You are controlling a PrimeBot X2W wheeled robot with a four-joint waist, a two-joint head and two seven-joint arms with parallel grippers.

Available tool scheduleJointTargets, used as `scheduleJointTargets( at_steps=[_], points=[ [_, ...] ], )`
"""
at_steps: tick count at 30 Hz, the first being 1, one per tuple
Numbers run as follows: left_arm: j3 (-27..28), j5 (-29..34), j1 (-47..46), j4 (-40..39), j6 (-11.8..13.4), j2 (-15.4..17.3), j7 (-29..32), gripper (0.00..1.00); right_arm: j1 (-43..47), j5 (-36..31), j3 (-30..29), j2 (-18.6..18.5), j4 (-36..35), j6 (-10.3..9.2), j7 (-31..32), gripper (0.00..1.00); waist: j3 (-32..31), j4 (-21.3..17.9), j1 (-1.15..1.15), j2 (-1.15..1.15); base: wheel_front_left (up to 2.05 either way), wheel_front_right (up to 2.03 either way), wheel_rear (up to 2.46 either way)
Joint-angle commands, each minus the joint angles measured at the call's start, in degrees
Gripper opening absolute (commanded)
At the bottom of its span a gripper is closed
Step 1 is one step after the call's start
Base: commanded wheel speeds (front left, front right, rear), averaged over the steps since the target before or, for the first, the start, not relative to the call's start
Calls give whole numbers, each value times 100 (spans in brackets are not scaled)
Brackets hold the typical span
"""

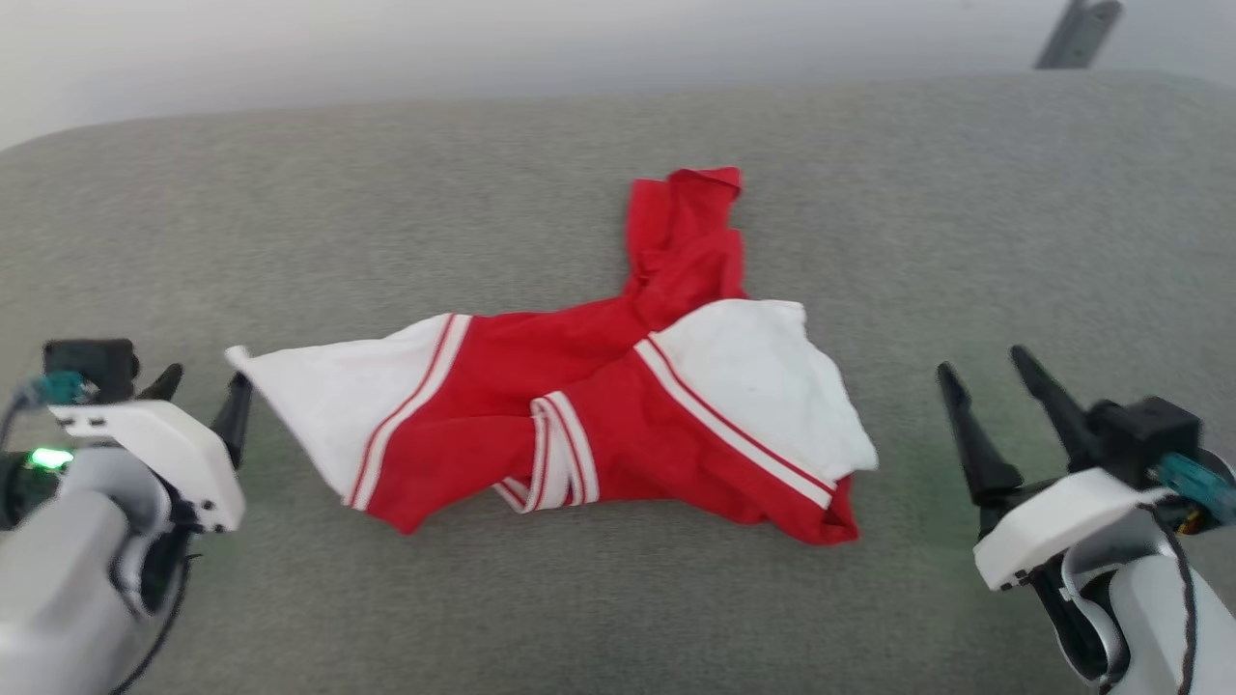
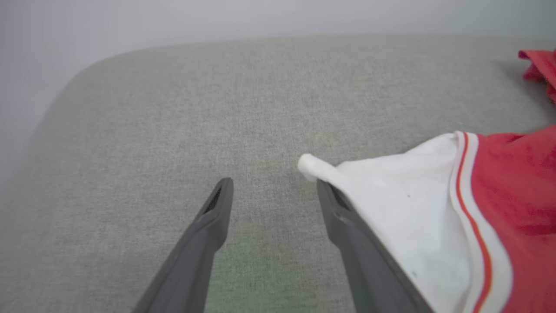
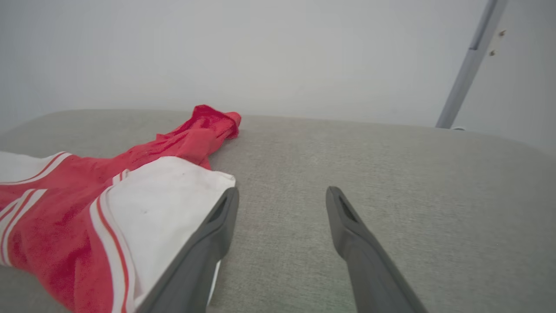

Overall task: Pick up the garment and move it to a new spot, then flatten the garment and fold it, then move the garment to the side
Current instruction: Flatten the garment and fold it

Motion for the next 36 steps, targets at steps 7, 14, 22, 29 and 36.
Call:
scheduleJointTargets(
  at_steps=[7, 14, 22, 29, 36],
  points=[
    [422, 646, 613, -664, 857, -555, -910, 100, -475, 430, 918, -758, 216, -2, 1454, 100, -119, 762, 0, 0, 0, 0, 0],
    [1595, 2131, 1716, -2113, 1401, -1237, -917, 100, -818, 922, 1381, -1304, 376, -2, 2492, 100, -67, 1300, 0, 0, 0, 0, 0],
    [2352, 3519, 2648, -3067, 1432, -2069, -916, 100, -1145, 1403, 1723, -1697, 700, -2, 3521, 100, 10, 1707, 0, 0, 0, 0, 0],
    [3126, 4160, 3177, -3400, 1080, -2656, -917, 100, -1218, 1583, 1824, -1835, 974, -2, 4538, 100, 117, 1896, 0, 0, 0, 0, 0],
    [3680, 4535, 3270, -3420, 699, -3015, -918, 100, -1219, 1690, 1823, -2012, 702, -3, 4965, 0, 231, 1900, 0, 0, 0, 0, 0]
  ],
)
